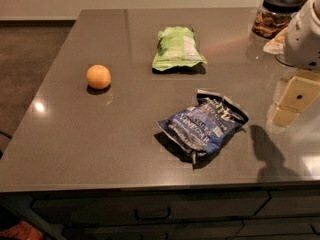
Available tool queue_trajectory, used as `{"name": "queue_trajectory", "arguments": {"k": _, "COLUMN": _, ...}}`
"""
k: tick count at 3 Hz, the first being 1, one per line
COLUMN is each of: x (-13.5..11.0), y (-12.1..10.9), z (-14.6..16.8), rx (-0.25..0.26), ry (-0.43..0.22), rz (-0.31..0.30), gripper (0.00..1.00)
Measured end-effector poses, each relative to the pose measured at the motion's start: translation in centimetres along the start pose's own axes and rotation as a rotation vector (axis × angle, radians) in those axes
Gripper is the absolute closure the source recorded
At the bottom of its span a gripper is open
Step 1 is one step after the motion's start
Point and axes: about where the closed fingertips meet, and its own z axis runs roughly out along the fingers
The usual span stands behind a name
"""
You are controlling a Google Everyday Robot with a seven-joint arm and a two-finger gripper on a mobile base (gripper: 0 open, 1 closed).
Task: Move blue chip bag near orange
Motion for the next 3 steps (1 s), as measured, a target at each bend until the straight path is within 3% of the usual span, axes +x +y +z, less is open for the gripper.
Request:
{"name": "queue_trajectory", "arguments": {"k": 1, "x": 0.0, "y": 0.0, "z": 0.0, "rx": 0.0, "ry": 0.0, "rz": 0.0, "gripper": 0.0}}
{"name": "queue_trajectory", "arguments": {"k": 3, "x": -2.6, "y": 0.0, "z": 2.1, "rx": -0.04, "ry": -0.046, "rz": -0.012, "gripper": 0.0}}
